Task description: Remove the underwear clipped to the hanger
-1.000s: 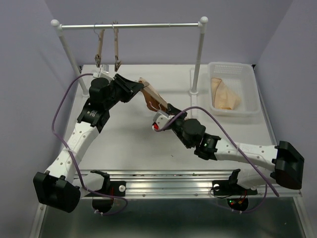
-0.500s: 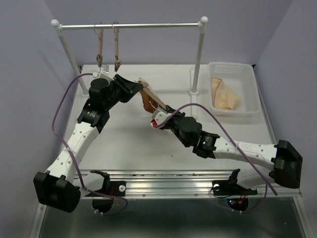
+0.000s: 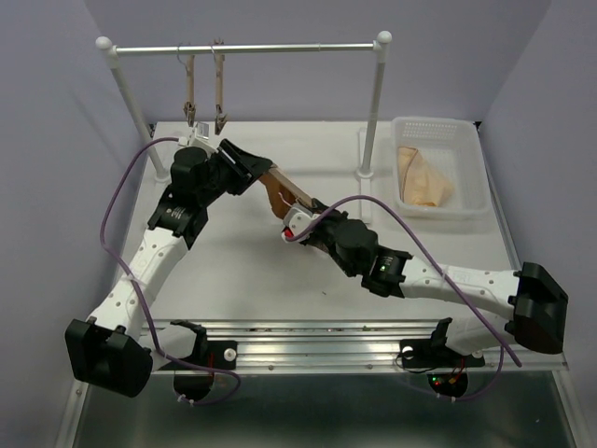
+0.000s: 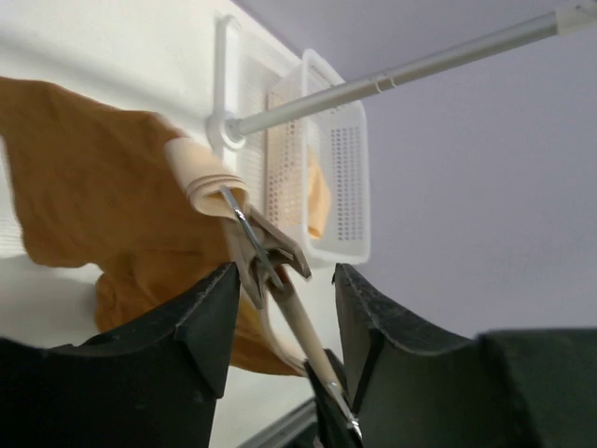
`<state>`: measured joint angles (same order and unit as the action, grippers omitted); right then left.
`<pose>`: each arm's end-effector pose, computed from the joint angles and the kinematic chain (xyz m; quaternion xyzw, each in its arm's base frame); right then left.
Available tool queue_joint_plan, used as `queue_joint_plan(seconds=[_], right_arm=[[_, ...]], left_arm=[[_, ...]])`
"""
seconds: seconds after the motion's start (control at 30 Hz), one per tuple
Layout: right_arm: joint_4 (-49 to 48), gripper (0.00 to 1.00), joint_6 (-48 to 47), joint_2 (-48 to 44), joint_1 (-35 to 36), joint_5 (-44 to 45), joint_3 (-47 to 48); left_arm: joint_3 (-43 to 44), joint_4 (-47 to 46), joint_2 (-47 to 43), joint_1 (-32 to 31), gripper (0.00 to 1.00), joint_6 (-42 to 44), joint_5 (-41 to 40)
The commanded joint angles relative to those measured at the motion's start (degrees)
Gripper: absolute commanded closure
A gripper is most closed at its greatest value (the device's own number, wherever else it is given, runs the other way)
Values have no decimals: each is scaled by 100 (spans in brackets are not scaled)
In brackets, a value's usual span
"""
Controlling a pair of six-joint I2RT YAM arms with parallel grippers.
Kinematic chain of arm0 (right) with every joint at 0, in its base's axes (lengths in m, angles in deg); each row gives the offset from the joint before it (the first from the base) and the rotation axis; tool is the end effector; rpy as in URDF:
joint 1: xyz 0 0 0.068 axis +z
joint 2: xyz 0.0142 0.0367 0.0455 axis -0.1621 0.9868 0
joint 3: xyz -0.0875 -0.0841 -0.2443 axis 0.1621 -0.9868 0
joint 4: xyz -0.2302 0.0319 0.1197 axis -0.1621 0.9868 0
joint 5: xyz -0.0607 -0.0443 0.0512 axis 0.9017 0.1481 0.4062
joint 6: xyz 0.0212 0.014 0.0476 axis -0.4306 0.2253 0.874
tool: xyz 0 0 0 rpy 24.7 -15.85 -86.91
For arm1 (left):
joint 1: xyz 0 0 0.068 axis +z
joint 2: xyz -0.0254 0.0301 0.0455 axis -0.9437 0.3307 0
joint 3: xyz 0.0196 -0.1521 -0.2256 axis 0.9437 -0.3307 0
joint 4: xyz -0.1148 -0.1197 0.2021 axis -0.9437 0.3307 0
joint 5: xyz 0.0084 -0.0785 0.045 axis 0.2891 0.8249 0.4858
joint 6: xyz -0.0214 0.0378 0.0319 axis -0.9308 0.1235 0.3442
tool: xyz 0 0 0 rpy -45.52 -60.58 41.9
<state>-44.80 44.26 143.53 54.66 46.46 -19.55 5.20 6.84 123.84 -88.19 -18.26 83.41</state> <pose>0.1504 0.2683 0.3115 -0.4761 0.5533 -0.0747 0.6794 0.2507 -0.0897 0.3765 -0.1472 0.7293 -0.4775 0.4674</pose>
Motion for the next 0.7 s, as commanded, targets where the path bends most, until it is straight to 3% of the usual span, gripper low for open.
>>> queue_joint_plan(seconds=[0.0,0.1,0.47,0.6,0.67], right_arm=[[21,99,-190,111,61,-486,204],[21,99,-216,164,61,-434,195],[-146,99,-444,156,61,-328,81],[-251,99,-716,164,61,-433,-51],[-488,99,-831,164,61,-495,-174]], left_arm=[[309,-420,26,-131,43,86,660],[371,-420,132,-131,31,95,765],[634,-87,325,-131,25,297,695],[757,291,431,-131,13,429,608],[810,519,484,-131,12,482,564]])
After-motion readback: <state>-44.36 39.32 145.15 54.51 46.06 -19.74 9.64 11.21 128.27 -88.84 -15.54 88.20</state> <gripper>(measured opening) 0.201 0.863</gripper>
